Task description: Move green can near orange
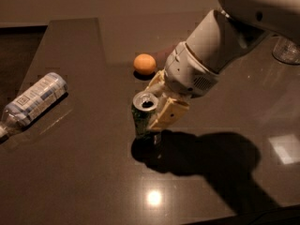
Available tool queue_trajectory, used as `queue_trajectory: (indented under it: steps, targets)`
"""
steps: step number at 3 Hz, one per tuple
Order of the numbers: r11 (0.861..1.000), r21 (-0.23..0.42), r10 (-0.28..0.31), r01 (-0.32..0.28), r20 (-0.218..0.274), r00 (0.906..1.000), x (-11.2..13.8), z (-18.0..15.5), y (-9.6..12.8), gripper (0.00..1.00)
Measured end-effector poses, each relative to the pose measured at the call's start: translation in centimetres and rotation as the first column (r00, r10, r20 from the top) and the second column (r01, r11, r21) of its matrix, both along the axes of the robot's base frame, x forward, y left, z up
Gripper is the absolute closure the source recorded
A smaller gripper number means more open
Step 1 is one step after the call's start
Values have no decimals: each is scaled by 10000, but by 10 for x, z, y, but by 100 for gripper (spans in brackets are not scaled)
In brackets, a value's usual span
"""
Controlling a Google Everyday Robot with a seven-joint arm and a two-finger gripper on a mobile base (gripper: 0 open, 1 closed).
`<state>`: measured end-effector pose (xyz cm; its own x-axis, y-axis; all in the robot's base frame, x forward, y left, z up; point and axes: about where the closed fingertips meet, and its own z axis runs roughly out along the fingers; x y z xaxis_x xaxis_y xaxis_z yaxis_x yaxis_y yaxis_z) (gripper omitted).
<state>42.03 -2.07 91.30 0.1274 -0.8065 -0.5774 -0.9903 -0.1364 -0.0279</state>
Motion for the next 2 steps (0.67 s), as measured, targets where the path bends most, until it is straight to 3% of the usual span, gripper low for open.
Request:
queue_trajectory:
  steps: [1,2]
  targets:
    - [9964,268,-812,809,106,9966,57,3,6,100]
    - [9873,551,-1502,1491,166,9885,93,5,5,100]
